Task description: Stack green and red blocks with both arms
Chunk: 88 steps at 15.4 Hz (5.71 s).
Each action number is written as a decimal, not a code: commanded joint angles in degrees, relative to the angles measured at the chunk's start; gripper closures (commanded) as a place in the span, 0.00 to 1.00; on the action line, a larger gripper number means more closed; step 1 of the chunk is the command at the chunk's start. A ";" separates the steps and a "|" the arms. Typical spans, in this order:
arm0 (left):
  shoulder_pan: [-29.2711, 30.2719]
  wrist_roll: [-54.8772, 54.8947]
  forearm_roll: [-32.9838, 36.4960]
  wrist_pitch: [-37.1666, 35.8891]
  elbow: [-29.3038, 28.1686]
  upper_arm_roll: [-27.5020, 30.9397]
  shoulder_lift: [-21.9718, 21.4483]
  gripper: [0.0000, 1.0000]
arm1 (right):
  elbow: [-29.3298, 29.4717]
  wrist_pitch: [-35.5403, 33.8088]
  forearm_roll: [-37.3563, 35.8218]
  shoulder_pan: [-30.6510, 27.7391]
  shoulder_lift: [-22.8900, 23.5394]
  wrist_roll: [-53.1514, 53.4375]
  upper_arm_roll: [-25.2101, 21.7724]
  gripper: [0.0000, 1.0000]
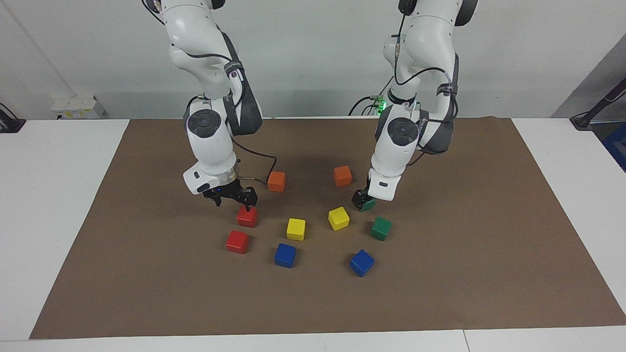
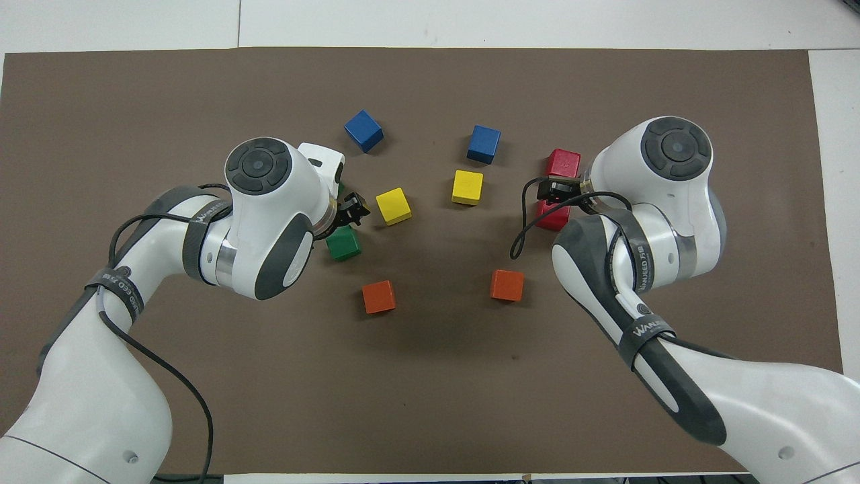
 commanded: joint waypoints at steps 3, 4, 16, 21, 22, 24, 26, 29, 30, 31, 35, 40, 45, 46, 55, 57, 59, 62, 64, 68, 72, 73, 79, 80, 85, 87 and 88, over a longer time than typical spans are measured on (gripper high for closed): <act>-2.62 -5.17 -0.03 6.99 -7.05 0.81 -2.60 0.19 | -0.27 3.36 0.30 1.02 2.41 2.60 0.19 0.00; -2.71 -6.85 -0.03 6.99 -6.79 0.81 -2.51 0.48 | -0.36 4.24 0.30 1.11 2.85 2.60 0.19 0.00; 19.34 38.20 0.06 -9.63 3.50 1.60 -3.48 1.00 | -3.26 5.40 0.39 -2.99 1.02 -5.89 0.11 1.00; 22.60 47.79 0.06 -6.02 -0.45 1.60 -3.56 1.00 | -7.39 4.59 0.82 -14.52 -2.07 -23.40 0.19 1.00; 23.03 50.94 0.06 -4.88 -0.72 1.69 -3.30 1.00 | -7.48 5.55 0.83 -15.58 -2.07 -25.25 0.19 1.00; 24.70 52.55 -0.20 -1.02 -1.77 1.60 -2.77 1.00 | -8.26 7.05 0.83 -18.30 -1.89 -27.45 0.19 1.00; 24.71 51.77 -0.47 -0.13 -1.78 1.60 -2.51 1.00 | -10.19 9.33 1.09 -19.54 -1.98 -29.21 0.19 1.00; 23.83 47.29 -0.38 4.96 -5.36 1.69 -2.42 1.00 | -10.56 11.01 1.18 -21.04 -1.45 -31.15 0.19 1.00; 23.48 46.84 -0.38 5.93 -6.86 1.69 -2.68 1.00 | -10.55 11.10 1.18 -21.04 -1.45 -31.07 0.19 0.92; 23.48 46.84 -0.38 6.98 -8.09 1.69 -2.95 1.00 | -10.38 11.10 1.27 -20.95 -1.36 -30.81 0.19 0.01; 23.57 47.37 -0.29 10.07 -10.57 1.69 -3.30 0.01 | -4.78 5.16 1.00 -18.68 -1.89 -30.28 0.19 0.00; 23.48 46.06 -0.29 -6.57 4.50 1.60 -2.16 0.00 | 15.78 -12.27 -2.25 -11.56 2.67 -16.77 0.19 0.00; 11.20 6.32 -0.64 -0.93 10.96 1.60 3.10 0.00 | 23.80 -12.19 -1.72 -5.66 10.92 -2.79 0.19 0.00; 8.56 -1.07 -0.47 -0.74 12.01 1.60 4.51 0.00 | 24.94 -11.41 -1.72 -4.87 12.42 -0.85 0.19 0.00; 3.89 -25.14 1.03 5.31 11.42 1.69 7.51 0.00 | 26.36 -4.56 -1.37 -2.67 17.53 6.20 0.28 0.00; 3.62 -25.23 0.94 6.81 11.06 1.69 7.60 0.00 | 24.52 -1.83 -0.93 -2.49 17.53 6.55 0.28 0.00; 3.27 -25.32 1.03 6.90 11.06 1.78 8.21 0.00 | 22.15 0.98 -0.84 -2.14 17.71 6.55 0.28 0.00; 2.82 -25.23 5.59 10.31 7.91 1.78 8.21 0.00 | 20.83 1.43 -0.76 -2.05 17.71 6.64 0.28 0.00; 2.74 -25.32 5.78 12.26 6.23 1.78 8.21 0.00 | 20.12 2.57 -0.75 -1.96 17.62 7.34 0.37 0.14; 2.47 -27.86 5.78 12.88 5.43 1.78 8.30 0.00 | 20.47 1.43 -0.93 -2.14 17.18 7.17 0.46 1.00; 0.81 -32.53 6.12 10.96 6.13 1.86 8.21 1.00 | 21.88 -6.10 -0.93 -2.58 13.43 3.58 0.63 1.00; 0.89 -32.27 6.91 8.08 7.79 1.86 8.21 1.00 | 21.88 -8.74 -0.93 -3.02 11.32 1.21 0.63 1.00; 13.34 10.29 7.18 -11.72 6.23 1.43 -4.87 1.00 | 15.14 -17.20 -0.93 -11.17 -2.57 -22.94 0.54 1.00; 16.24 16.72 7.01 -11.99 5.87 1.34 -5.06 1.00 | 11.72 -16.33 -0.93 -13.54 -4.94 -27.07 0.55 1.00; 24.26 42.75 -0.61 -8.49 4.29 1.34 -5.06 1.00 | -2.71 -1.50 -0.84 -18.58 -9.80 -35.29 0.55 1.00; 24.88 48.74 -2.22 -7.78 3.41 1.69 -4.80 1.00 | -3.87 0.72 -0.84 -19.54 -8.58 -35.20 0.55 1.00; 25.06 50.16 -2.14 -5.60 2.36 1.69 -4.62 1.00 | -3.88 1.51 -0.76 -19.54 -7.70 -35.02 0.55 1.00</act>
